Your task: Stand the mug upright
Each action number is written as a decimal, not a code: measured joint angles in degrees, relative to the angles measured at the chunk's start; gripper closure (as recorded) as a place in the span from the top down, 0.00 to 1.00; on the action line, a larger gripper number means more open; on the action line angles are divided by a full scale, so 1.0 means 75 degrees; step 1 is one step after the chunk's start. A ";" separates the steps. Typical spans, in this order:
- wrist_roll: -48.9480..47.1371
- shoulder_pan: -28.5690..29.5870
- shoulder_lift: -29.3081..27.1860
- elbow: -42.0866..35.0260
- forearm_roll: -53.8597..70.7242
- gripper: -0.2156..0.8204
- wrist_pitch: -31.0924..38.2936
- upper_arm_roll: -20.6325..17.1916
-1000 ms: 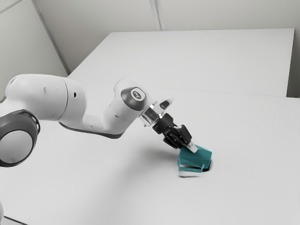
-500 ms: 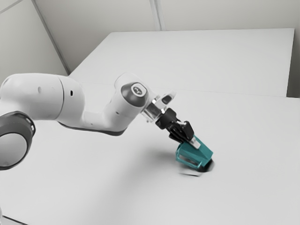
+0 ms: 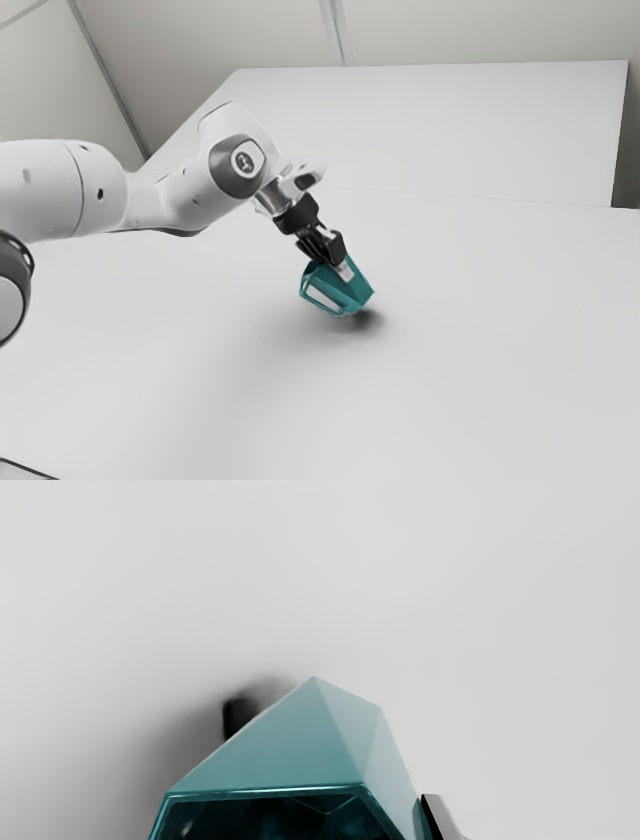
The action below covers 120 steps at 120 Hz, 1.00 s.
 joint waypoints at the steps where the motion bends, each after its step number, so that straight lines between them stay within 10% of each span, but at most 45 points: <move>1: -0.0006 0.0007 -0.0002 0.0008 0.0056 0.05 -0.0011 0.0017; 120: -0.1027 0.0808 0.0892 0.0676 0.5109 0.04 0.0932 0.0286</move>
